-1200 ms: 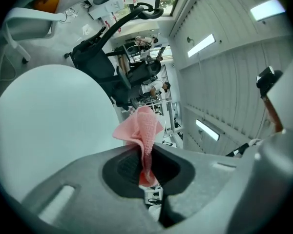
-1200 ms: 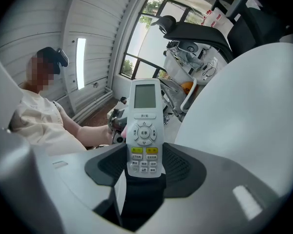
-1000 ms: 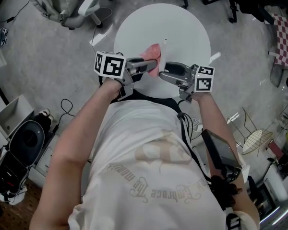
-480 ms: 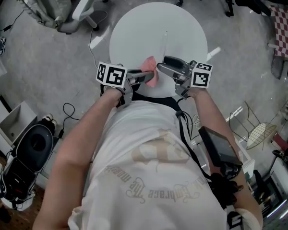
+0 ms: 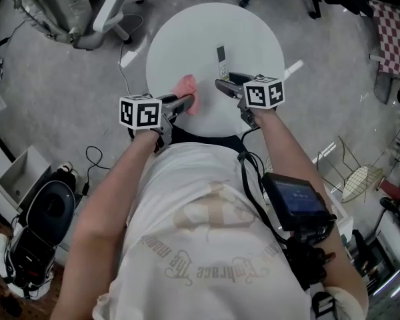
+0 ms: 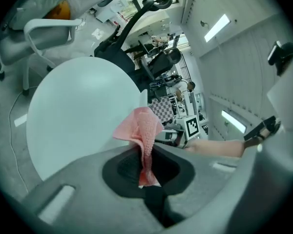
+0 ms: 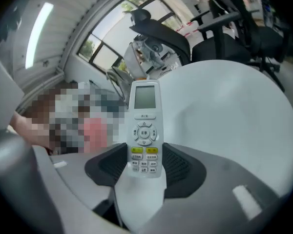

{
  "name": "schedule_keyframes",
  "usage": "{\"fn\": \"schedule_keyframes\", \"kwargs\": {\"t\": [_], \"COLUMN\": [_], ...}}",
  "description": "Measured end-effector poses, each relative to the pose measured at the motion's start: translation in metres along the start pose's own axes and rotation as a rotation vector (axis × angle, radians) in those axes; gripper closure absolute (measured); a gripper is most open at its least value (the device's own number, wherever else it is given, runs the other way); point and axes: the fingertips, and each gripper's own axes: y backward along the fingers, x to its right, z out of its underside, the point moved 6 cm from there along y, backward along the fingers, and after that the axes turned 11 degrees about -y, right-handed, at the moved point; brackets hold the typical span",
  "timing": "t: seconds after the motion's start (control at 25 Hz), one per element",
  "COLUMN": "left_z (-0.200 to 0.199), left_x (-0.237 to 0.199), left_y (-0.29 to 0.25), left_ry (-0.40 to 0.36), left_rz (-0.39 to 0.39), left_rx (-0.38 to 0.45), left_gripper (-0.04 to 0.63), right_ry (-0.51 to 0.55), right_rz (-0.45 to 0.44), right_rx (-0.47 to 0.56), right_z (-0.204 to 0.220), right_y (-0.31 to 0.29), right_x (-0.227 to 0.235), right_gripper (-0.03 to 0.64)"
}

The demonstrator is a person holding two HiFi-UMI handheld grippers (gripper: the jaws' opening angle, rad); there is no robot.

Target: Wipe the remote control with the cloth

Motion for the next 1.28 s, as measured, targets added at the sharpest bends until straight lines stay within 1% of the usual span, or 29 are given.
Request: {"fn": "schedule_keyframes", "kwargs": {"t": [0.12, 0.24, 0.28, 0.36, 0.48, 0.64, 0.76, 0.84, 0.88, 0.96, 1.12, 1.16, 1.28], "left_z": [-0.006, -0.007, -0.008, -0.007, -0.005, -0.001, 0.004, 0.004, 0.004, 0.007, 0.011, 0.011, 0.015], "left_x": [-0.009, -0.013, -0.012, -0.010, -0.007, -0.003, 0.006, 0.011, 0.014, 0.021, 0.036, 0.040, 0.057], "left_y": [0.014, 0.020, 0.020, 0.020, 0.022, 0.026, 0.028, 0.029, 0.030, 0.031, 0.034, 0.035, 0.036], "left_ry": [0.005, 0.008, 0.007, 0.003, -0.003, 0.000, -0.016, -0.036, -0.046, -0.063, -0.113, -0.130, -0.193], "left_rz": [-0.033, -0.056, -0.061, -0.076, -0.099, -0.117, -0.134, -0.149, -0.158, -0.174, -0.205, -0.213, -0.239], "left_rx": [0.039, 0.057, 0.060, 0.062, 0.071, 0.091, 0.104, 0.119, 0.129, 0.147, 0.181, 0.187, 0.198], "left_gripper": [0.574, 0.574, 0.574, 0.574, 0.574, 0.572, 0.572, 0.572, 0.572, 0.572, 0.572, 0.572, 0.572], "right_ry": [0.180, 0.373, 0.435, 0.542, 0.629, 0.690, 0.702, 0.688, 0.678, 0.653, 0.589, 0.572, 0.536], "right_rz": [0.143, 0.280, 0.316, 0.362, 0.401, 0.437, 0.433, 0.427, 0.424, 0.419, 0.397, 0.383, 0.326], "right_rx": [-0.129, -0.262, -0.295, -0.332, -0.379, -0.401, -0.363, -0.317, -0.289, -0.223, -0.056, -0.022, 0.062], "right_z": [0.003, 0.005, 0.004, 0.000, -0.001, 0.003, 0.004, 0.003, 0.002, 0.003, 0.005, 0.007, 0.018], "right_y": [-0.019, -0.032, -0.034, -0.038, -0.042, -0.045, -0.037, -0.029, -0.023, -0.009, 0.026, 0.034, 0.059], "right_x": [-0.003, -0.003, -0.003, -0.007, -0.012, -0.015, -0.017, -0.018, -0.018, -0.019, -0.026, -0.029, -0.039], "right_gripper": [0.383, 0.383, 0.383, 0.383, 0.383, 0.380, 0.382, 0.388, 0.402, 0.457, 0.603, 0.614, 0.612]}}
